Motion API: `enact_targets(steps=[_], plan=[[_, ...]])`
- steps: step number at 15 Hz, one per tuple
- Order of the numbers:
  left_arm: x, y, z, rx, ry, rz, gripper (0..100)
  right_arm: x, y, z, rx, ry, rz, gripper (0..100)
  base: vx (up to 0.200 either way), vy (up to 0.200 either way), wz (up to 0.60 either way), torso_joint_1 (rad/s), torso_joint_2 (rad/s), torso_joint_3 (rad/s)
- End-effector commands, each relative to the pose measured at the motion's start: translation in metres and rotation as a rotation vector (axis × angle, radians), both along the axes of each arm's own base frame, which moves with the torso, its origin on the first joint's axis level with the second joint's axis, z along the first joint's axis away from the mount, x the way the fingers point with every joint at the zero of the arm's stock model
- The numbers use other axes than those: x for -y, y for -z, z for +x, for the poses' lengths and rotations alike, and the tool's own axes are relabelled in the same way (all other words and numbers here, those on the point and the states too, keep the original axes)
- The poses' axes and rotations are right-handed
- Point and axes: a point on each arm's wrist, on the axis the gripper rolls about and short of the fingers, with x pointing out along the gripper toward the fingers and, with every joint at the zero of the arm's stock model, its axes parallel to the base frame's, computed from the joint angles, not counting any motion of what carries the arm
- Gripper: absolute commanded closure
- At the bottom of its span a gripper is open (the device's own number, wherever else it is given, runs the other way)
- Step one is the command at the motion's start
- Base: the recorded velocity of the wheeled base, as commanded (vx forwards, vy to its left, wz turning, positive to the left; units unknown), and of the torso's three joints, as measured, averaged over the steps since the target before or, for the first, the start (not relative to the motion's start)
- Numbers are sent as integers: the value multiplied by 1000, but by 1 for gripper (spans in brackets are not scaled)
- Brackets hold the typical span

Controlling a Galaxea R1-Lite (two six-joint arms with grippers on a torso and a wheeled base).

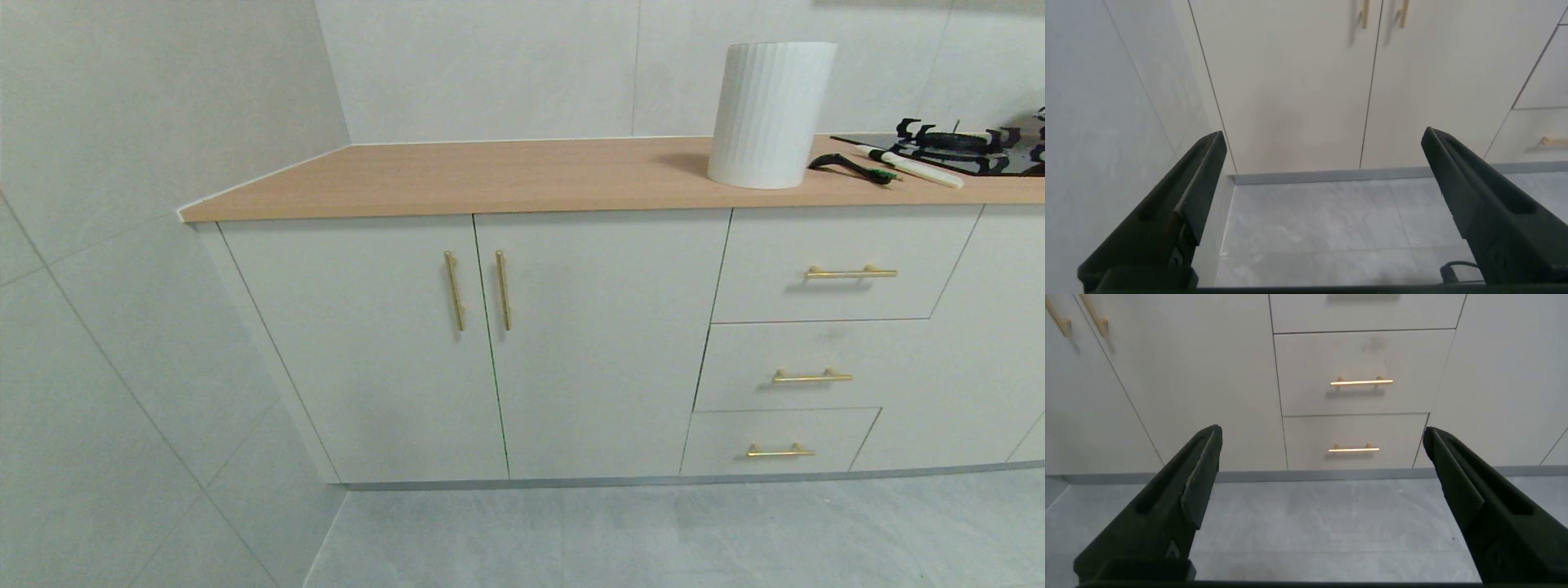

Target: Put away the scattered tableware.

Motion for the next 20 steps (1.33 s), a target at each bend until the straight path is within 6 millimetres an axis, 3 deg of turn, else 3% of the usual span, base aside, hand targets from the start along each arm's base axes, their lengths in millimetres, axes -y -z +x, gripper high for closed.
enact_targets(steps=[1, 6, 20], plan=[[0, 0, 0, -1, 1, -1, 0, 0, 0, 0, -3, 0, 0, 0, 0, 0, 0, 0, 0, 0], [0, 0, 0, -1, -1, 1, 0, 0, 0, 0, -5, 0, -1, 0, 0, 0, 0, 0, 0, 0], [0, 0, 0, -1, -1, 1, 0, 0, 0, 0, -3, 0, 0, 0, 0, -200, 0, 2, 2, 4]])
